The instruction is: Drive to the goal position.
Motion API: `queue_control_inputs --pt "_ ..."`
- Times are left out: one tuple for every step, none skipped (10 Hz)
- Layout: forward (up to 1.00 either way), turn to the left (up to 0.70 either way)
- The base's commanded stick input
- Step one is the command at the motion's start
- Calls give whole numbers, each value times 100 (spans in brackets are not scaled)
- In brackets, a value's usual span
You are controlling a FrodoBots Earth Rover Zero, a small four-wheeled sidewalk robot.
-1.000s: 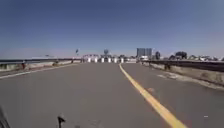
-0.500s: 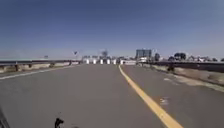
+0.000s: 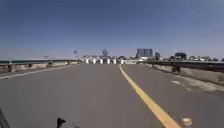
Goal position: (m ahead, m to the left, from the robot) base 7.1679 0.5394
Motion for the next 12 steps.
queue_control_inputs --pt "100 0" --pt "100 0" --pt "100 0" --pt "100 0" --pt "100 0" --pt "100 0" --pt "100 0" --pt "100 0" --pt "100 0" --pt "100 0" --pt "100 0" --pt "100 0"
